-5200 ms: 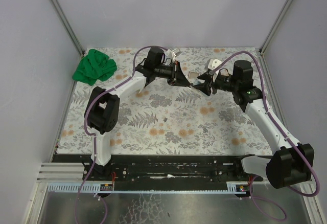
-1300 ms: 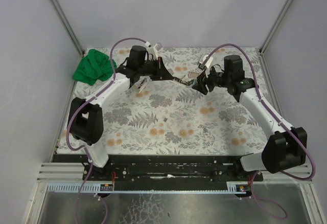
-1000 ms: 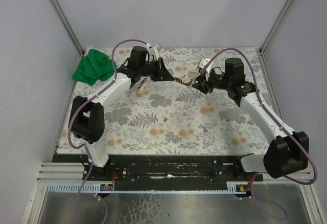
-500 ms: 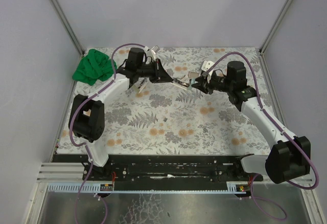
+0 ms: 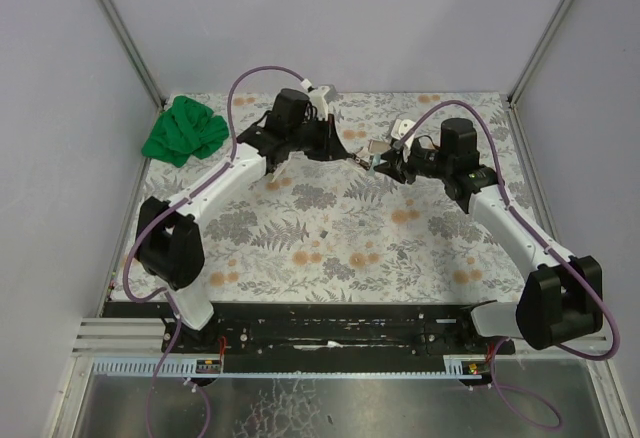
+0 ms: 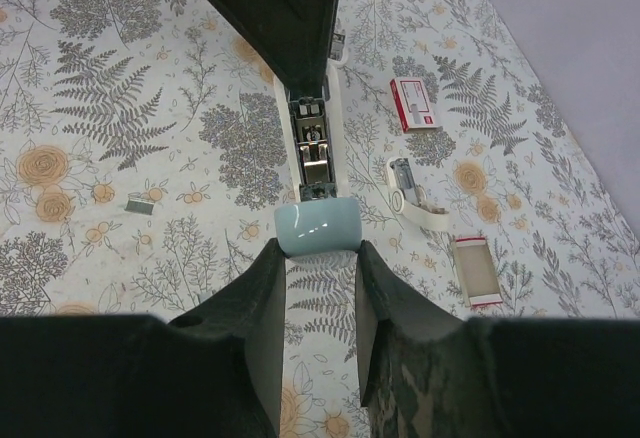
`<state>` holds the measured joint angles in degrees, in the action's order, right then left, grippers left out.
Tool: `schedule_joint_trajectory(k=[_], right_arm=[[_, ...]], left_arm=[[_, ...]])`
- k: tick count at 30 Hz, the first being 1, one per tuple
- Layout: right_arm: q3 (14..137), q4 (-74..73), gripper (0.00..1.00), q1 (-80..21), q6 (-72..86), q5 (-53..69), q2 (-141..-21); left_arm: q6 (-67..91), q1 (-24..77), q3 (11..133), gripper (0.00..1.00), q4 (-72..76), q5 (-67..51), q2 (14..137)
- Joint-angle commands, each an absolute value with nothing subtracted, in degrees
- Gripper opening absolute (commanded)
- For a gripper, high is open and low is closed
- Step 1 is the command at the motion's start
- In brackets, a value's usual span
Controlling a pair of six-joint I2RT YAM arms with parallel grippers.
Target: Unload the staples from the stapler
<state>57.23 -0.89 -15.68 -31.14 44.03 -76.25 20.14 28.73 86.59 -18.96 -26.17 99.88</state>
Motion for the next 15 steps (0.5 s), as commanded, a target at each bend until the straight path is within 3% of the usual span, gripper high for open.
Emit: schedule_joint_trajectory(k=[1, 7, 10, 15], right_arm=[[57.2, 1.7, 0.25, -17.5, -31.0, 48.7, -76.2], [58.6, 1.6, 0.27, -20.0, -30.5, 46.6, -76.9], [59.0, 2.4, 0.41, -20.4, -28.9, 46.0, -77.2], [60.0, 2.0, 0.51, -22.1, -27.2, 43.8, -78.2]], left_arm=[[11.8, 32.5, 90.7, 0.00, -21.1, -19.7, 97.4], [9.5, 35.4, 91.5, 0.00, -22.6, -16.5, 97.8], [8.7, 36.2, 91.4, 0.00, -22.7, -15.5, 97.7], [8.3, 37.1, 91.4, 0.00, -22.7, -15.0, 97.8]])
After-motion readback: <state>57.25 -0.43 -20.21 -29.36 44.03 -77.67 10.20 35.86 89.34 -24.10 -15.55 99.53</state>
